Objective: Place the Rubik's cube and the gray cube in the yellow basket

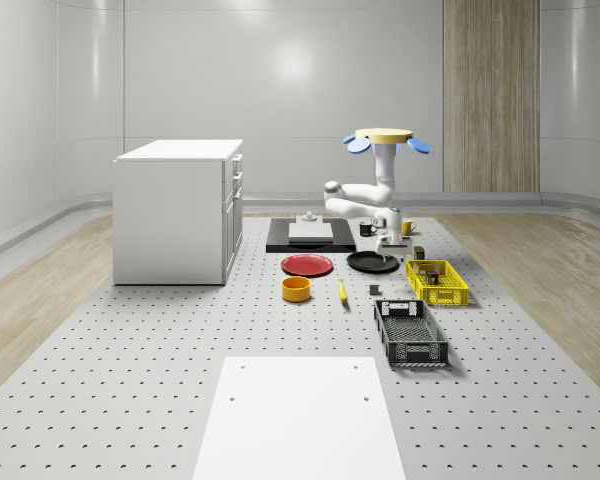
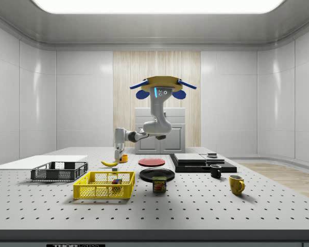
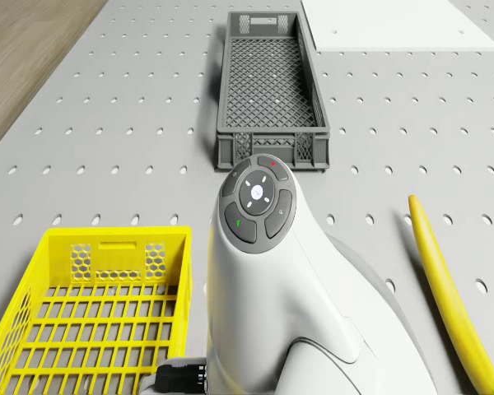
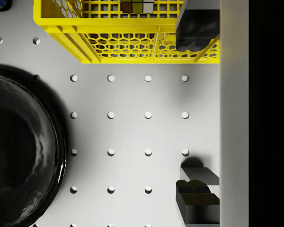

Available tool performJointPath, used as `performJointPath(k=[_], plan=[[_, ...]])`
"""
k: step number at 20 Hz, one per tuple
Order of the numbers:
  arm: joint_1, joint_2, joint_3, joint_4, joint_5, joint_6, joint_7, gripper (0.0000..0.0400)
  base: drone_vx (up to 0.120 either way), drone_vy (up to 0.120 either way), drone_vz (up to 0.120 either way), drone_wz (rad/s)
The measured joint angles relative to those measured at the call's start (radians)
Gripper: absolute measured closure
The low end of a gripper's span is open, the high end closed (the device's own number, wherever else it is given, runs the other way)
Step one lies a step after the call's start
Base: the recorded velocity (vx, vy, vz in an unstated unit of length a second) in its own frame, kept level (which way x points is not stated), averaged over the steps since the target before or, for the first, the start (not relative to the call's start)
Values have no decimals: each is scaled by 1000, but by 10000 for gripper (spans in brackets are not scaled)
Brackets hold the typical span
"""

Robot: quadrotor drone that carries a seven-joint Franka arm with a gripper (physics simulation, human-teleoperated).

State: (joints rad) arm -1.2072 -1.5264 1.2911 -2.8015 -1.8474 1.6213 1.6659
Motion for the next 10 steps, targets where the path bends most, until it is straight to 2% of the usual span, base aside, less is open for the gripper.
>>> performJointPath(k=[10], plan=[[-2, -5, 1, 0, 2, 5, 1, 0, 116, -120, 0, 0]])
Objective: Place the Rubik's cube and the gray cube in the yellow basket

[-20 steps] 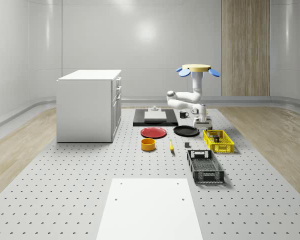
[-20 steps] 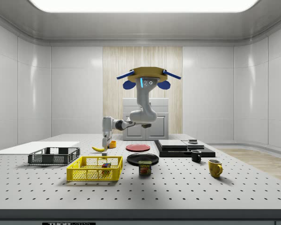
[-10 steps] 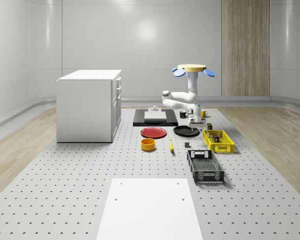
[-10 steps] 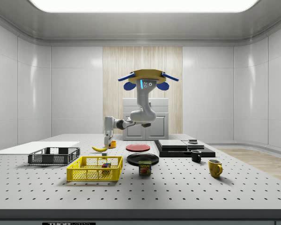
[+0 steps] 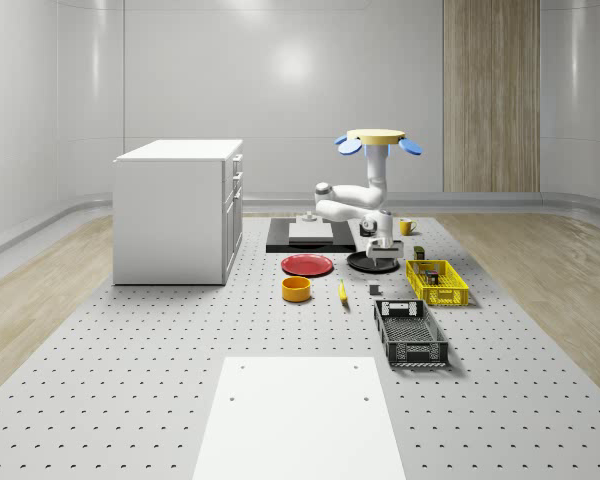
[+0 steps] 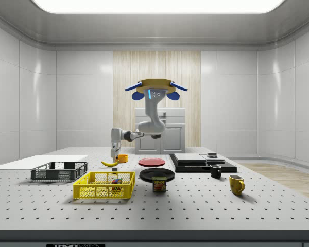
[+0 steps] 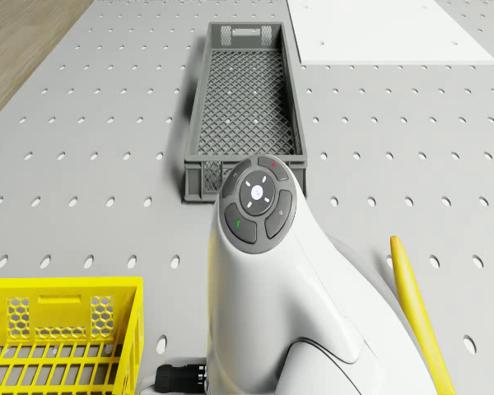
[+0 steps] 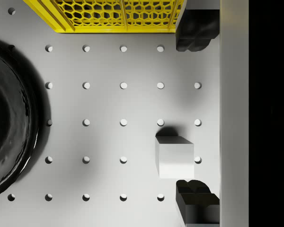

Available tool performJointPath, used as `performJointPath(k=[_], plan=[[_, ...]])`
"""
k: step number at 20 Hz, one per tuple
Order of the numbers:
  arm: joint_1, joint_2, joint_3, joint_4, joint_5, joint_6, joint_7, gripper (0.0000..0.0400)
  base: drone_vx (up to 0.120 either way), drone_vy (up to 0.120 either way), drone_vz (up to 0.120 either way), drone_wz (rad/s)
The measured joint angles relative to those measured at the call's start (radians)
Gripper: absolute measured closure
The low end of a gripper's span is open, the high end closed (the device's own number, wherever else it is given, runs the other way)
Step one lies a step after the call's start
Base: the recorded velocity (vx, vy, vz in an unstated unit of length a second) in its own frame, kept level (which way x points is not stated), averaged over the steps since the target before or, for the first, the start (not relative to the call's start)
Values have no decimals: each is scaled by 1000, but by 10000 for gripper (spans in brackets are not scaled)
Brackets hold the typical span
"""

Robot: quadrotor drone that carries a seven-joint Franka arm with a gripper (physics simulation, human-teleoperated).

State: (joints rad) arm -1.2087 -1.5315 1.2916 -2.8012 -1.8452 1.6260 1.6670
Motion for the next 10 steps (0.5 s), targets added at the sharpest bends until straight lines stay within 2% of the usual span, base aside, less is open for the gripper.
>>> performJointPath(k=[1, 3, 10], plan=[[0, 0, 0, 0, 0, 0, 0, 0, 80, -120, 0, 0], [0, -1, 0, 0, 1, 1, 0, 0, 0, -120, 0, 0], [-1, -4, 0, 0, 2, 4, 1, 0, 0, -114, -120, 0]])
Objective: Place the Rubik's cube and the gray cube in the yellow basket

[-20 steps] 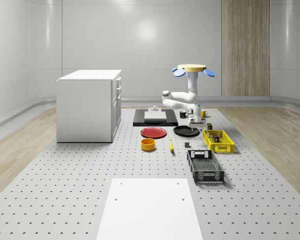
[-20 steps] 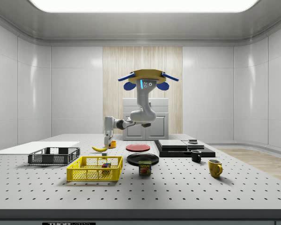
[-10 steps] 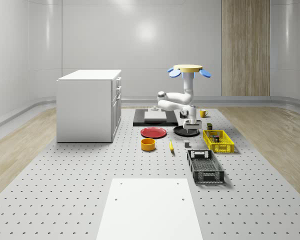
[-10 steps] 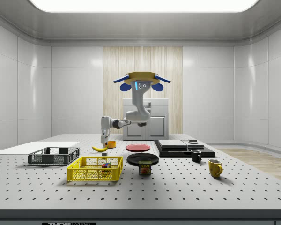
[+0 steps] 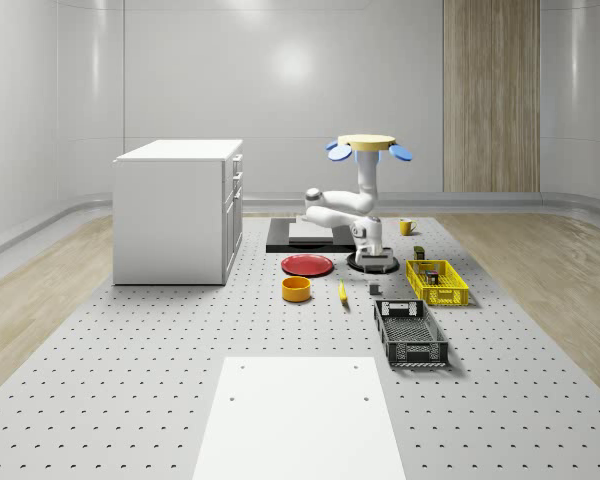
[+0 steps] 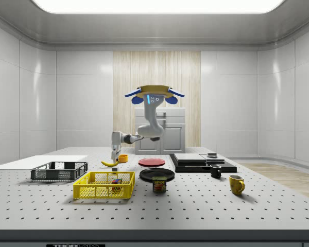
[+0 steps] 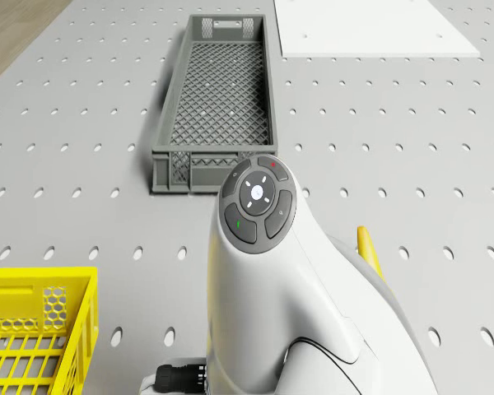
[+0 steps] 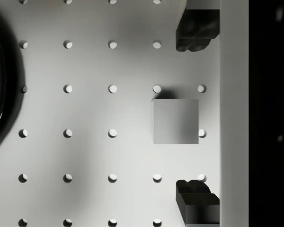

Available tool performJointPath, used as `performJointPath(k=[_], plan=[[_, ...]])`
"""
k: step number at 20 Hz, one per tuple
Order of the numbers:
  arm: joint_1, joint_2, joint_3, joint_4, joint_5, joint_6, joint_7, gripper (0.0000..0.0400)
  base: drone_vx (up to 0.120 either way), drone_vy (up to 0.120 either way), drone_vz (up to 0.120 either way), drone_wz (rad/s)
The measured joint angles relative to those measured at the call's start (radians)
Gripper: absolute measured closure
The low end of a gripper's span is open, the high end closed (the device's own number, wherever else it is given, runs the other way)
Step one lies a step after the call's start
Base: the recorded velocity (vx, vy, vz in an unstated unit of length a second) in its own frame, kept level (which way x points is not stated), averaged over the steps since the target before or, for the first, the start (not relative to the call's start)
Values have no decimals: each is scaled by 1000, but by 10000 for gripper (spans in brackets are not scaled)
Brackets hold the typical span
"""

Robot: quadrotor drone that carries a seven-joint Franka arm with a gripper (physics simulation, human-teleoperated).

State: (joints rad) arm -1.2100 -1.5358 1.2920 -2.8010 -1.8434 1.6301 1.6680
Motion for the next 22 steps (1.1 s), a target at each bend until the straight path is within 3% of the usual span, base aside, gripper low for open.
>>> performJointPath(k=[7, 22], plan=[[-1, -3, 0, 0, 1, 2, 1, 0, 0, 0, -103, 0], [-48, 7, -72, 56, -66, 35, 3, 0, 0, 0, 0, 0]])
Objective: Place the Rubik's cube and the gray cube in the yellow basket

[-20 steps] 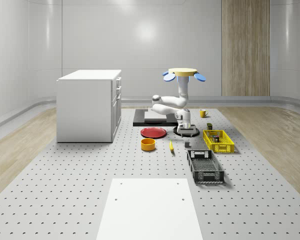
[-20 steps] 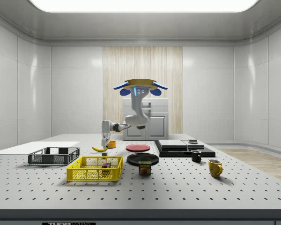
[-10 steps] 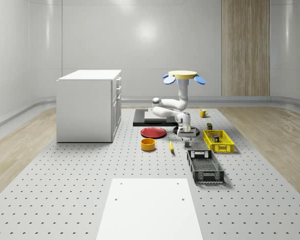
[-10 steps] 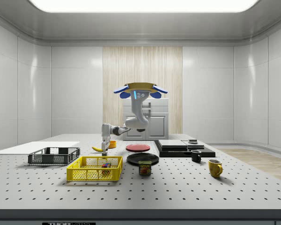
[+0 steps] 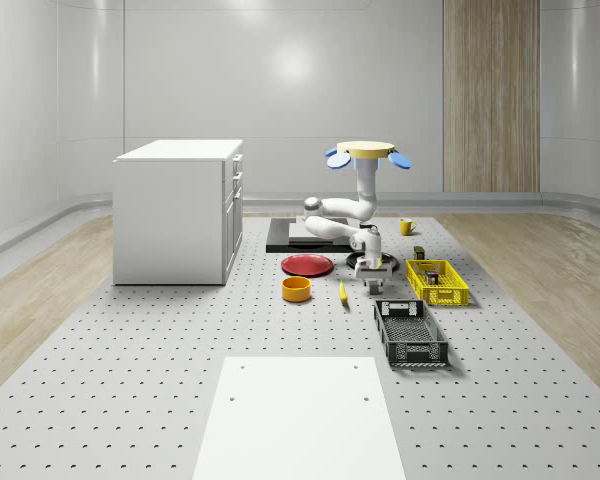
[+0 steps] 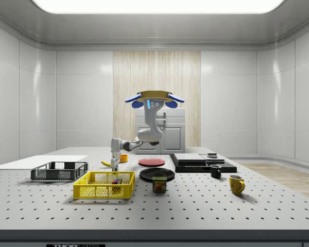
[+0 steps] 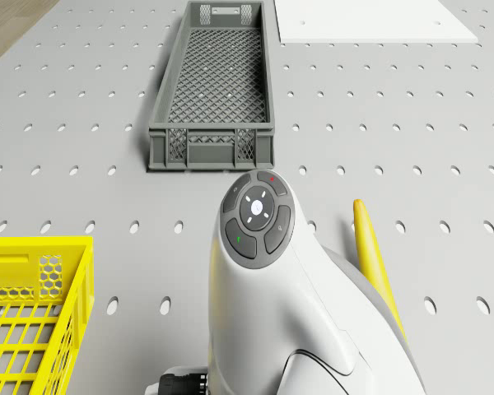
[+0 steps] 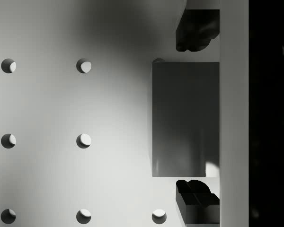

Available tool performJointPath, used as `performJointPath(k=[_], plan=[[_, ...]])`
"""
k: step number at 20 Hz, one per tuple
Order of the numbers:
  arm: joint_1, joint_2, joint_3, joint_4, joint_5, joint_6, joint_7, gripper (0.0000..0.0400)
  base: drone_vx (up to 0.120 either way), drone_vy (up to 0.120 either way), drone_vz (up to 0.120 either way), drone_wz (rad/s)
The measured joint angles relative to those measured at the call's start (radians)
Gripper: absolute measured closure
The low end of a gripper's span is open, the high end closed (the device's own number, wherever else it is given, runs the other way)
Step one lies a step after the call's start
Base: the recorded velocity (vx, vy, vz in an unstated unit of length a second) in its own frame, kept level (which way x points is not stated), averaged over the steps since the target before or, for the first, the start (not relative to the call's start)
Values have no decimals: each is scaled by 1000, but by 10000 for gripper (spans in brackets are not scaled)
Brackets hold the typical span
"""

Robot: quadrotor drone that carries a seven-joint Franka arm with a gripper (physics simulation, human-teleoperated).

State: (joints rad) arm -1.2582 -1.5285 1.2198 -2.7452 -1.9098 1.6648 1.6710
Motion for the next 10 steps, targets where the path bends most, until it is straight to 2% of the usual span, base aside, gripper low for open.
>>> performJointPath(k=[10], plan=[[-21, 7, -23, 25, -22, 11, 1, 0, 0, 0, 0, 0]])
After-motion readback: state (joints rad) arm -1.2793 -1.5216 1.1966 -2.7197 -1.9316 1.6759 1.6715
